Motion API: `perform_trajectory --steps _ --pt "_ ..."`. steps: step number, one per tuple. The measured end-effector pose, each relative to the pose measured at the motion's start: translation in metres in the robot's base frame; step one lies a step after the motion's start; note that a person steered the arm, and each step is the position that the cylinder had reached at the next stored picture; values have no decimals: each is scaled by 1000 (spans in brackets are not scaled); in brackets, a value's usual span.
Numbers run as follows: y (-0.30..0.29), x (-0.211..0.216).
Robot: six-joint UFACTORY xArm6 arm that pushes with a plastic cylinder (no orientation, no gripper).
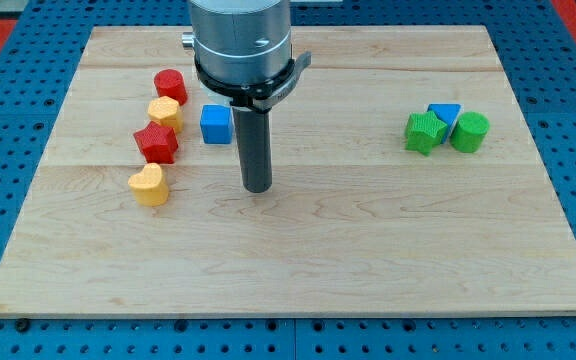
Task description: Push the green star towards the bottom center
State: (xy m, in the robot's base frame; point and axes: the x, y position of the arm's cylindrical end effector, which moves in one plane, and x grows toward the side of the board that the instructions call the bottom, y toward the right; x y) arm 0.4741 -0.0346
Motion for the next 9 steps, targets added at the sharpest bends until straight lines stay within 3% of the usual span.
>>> perform_trajectory --steps 2,4,7,9 --pt "121 1" --pt "204 -14" --pt "211 -73" --pt "168 -108"
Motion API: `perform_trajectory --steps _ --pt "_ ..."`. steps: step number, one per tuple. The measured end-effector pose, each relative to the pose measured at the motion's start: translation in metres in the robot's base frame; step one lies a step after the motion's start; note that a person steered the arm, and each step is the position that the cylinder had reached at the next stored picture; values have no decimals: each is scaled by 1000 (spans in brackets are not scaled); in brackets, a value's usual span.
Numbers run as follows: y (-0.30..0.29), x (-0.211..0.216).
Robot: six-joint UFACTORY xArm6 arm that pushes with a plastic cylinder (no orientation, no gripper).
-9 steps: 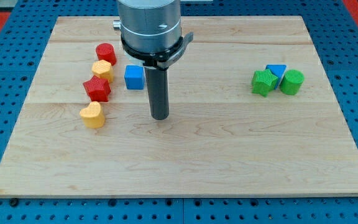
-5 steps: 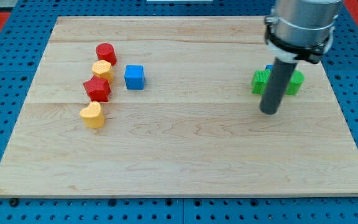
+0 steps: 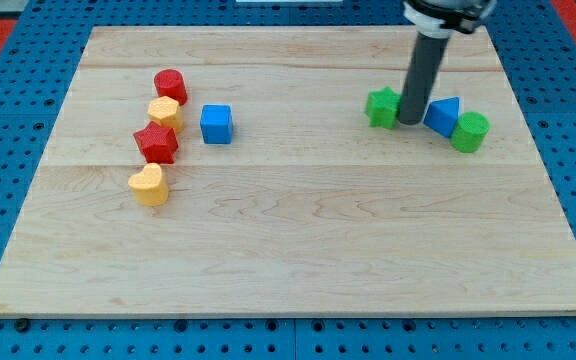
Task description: Push the green star towards the bottom center
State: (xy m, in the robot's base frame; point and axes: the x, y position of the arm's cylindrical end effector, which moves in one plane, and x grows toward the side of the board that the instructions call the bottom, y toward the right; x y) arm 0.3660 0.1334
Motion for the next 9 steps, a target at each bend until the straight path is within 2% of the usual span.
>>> perform_trajectory --steps 3,5,9 --pt "-27 -81" --pt "-71 -74" --pt "-38 -30"
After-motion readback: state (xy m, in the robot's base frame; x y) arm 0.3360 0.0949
